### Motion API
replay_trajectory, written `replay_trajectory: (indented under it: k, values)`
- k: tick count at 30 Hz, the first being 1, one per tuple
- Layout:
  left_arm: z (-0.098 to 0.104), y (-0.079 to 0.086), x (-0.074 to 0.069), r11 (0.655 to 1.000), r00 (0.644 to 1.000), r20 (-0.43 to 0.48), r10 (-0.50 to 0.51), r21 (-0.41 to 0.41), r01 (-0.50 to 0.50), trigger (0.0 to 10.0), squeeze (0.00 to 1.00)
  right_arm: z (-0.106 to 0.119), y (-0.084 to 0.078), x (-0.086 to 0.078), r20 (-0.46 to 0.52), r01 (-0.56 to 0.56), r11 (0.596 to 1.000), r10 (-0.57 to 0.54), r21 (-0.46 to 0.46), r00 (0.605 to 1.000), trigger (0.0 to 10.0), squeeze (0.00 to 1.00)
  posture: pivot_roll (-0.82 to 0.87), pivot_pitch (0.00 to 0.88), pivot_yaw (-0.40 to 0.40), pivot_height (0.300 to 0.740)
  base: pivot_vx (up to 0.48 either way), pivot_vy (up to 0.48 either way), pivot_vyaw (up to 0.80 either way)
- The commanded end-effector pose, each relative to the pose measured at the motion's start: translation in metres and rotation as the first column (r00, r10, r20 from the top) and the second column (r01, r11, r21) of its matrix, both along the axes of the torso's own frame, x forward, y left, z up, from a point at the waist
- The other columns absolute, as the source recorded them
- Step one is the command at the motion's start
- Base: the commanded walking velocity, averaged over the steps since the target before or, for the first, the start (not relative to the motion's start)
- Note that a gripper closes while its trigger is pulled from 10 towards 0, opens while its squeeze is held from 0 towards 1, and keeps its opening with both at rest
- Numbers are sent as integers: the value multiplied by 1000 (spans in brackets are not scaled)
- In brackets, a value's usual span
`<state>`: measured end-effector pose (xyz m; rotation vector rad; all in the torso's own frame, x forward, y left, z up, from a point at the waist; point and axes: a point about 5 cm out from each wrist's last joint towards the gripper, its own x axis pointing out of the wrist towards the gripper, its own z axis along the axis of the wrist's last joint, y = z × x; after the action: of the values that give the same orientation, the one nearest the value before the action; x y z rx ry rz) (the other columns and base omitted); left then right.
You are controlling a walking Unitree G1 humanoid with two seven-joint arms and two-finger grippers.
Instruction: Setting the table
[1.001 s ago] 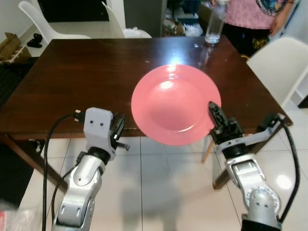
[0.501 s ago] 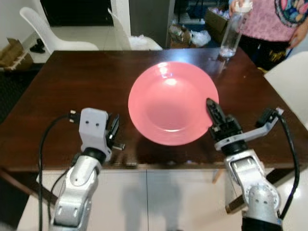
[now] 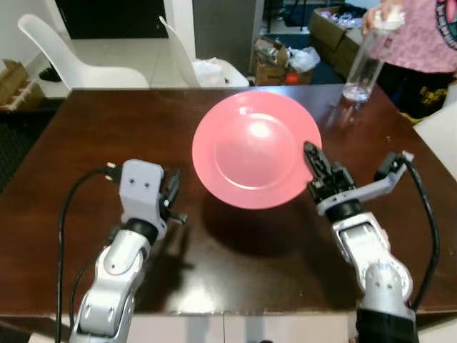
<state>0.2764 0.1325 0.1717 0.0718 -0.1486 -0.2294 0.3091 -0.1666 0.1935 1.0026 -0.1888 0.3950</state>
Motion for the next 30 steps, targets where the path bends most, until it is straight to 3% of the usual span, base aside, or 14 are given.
replay_trajectory:
  k: [1,10,15,16,21,24,26,27,30]
  values:
    - [-4,4,-3,1000,1000,-26,14,5,-14,10000,0,0,-2,1,5,2,1000,-2,7,1000,10000,0,-13,22,79,740,255,0,0]
    - [-7,13,-7,1000,999,-52,12,27,-11,10000,0,-5,2,7,-25,-62,998,62,12,998,10000,0,-3,26,85,740,28,0,0]
    - [-4,21,-9,998,999,-40,15,63,-12,10000,0,-6,7,24,-71,-63,998,63,2,995,10000,0,27,41,92,740,0,0,0]
    - [4,33,-7,994,999,-19,32,101,-30,10000,0,-7,9,33,-104,-53,999,53,3,993,10000,0,54,53,93,740,0,0,0]
    - [22,55,-5,987,999,25,48,156,-51,10000,0,-9,14,44,-145,-44,999,43,0,988,10000,0,74,65,93,740,0,0,0]
    - [55,75,-4,972,997,76,0,234,-18,10000,0,-10,22,59,-188,-49,998,56,41,981,10000,0,124,91,99,740,0,0,0]
    - [73,75,-3,962,994,93,-53,270,26,10000,0,-14,25,67,-220,-39,997,53,65,974,10000,0,133,97,100,740,0,0,0]
    - [81,68,-3,954,990,95,-107,289,75,10000,0,-15,26,71,-227,-43,992,70,121,971,10000,0,146,104,107,740,0,0,0]
    - [84,56,-5,942,982,89,-166,308,131,10000,0,-18,30,75,-254,-46,985,88,169,963,10000,0,155,116,114,740,0,0,0]
